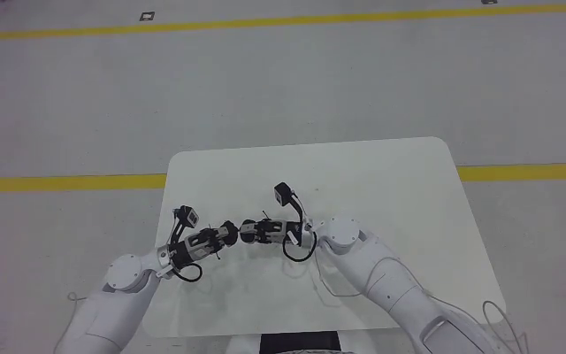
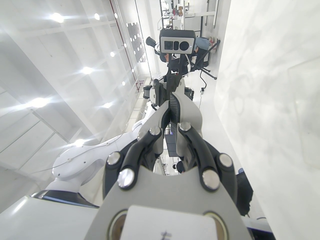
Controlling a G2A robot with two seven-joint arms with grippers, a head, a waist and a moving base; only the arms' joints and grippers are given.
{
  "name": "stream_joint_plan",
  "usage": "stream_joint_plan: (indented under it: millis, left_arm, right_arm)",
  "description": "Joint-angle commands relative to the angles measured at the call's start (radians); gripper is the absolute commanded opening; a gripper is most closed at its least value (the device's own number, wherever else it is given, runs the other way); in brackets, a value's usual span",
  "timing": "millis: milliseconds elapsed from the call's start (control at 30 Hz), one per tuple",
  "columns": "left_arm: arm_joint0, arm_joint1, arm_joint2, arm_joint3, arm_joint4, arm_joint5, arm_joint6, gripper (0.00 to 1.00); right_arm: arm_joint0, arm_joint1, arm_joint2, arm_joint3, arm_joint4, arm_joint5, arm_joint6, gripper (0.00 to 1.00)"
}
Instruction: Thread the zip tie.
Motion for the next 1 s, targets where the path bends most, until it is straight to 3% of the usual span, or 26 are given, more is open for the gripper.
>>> stream_joint_plan:
  millis: [0,233,333,367,400,633,967]
  left_arm:
    - [-0.001,0.0,-0.001,0.002,-0.002,0.001,0.0,0.0]
    - [-0.003,0.001,-0.004,0.012,-0.007,0.0,0.004,0.0]
    - [-0.004,0.0,-0.007,0.017,-0.01,-0.005,0.019,0.0]
    - [-0.004,0.0,-0.009,0.016,-0.01,-0.005,0.027,0.0]
    - [-0.003,0.0,-0.009,0.015,-0.011,-0.005,0.035,0.0]
    - [-0.005,-0.003,-0.015,0.01,0.001,-0.001,0.107,0.0]
    - [-0.005,-0.003,-0.015,0.01,0.001,-0.001,0.107,0.0]
  right_arm:
    - [0.0,0.0,0.002,0.002,0.001,0.0,-0.003,0.0]
    - [-0.002,0.004,0.011,0.005,0.002,-0.005,-0.016,0.01]
    - [-0.006,0.007,0.018,0.003,-0.008,-0.009,-0.027,0.62]
    - [-0.008,0.009,0.02,0.002,-0.013,-0.009,-0.029,0.96]
    - [-0.011,0.01,0.022,-0.002,-0.018,-0.01,-0.03,1.0]
    - [-0.033,0.014,-0.001,-0.028,-0.067,-0.003,-0.028,1.0]
    - [-0.033,0.014,-0.002,-0.035,-0.073,-0.005,-0.036,1.0]
